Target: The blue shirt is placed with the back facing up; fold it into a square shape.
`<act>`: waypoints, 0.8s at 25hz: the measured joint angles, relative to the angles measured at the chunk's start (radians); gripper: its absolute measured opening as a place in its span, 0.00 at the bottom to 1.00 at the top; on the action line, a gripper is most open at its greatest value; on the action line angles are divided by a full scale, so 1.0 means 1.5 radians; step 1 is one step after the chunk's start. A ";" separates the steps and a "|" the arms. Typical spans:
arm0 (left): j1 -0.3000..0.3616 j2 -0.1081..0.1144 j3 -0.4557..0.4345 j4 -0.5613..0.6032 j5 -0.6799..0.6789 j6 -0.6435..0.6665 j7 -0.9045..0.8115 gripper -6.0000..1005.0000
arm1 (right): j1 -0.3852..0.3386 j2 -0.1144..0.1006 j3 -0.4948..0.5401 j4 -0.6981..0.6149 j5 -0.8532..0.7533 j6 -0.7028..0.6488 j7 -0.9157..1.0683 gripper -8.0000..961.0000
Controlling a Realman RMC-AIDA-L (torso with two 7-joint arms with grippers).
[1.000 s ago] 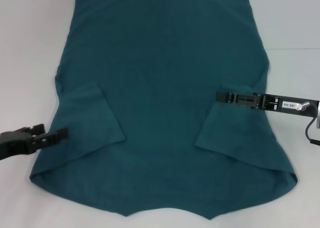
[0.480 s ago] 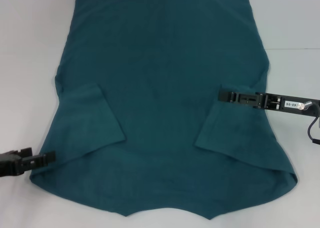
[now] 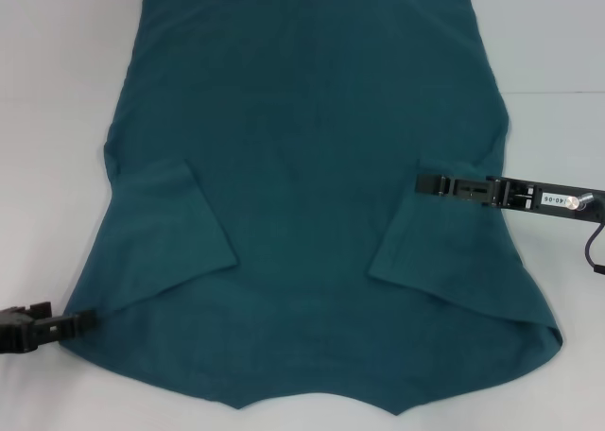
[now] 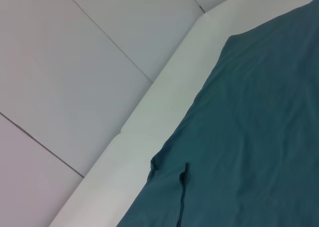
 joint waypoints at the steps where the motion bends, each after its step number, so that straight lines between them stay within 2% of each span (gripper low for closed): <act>1: 0.000 0.000 0.000 0.000 0.005 0.000 0.000 0.92 | 0.000 0.000 0.000 0.000 0.000 0.000 0.000 0.94; 20: -0.007 0.000 0.004 -0.004 0.038 0.027 -0.005 0.92 | -0.003 0.000 0.000 0.002 0.000 -0.006 0.002 0.94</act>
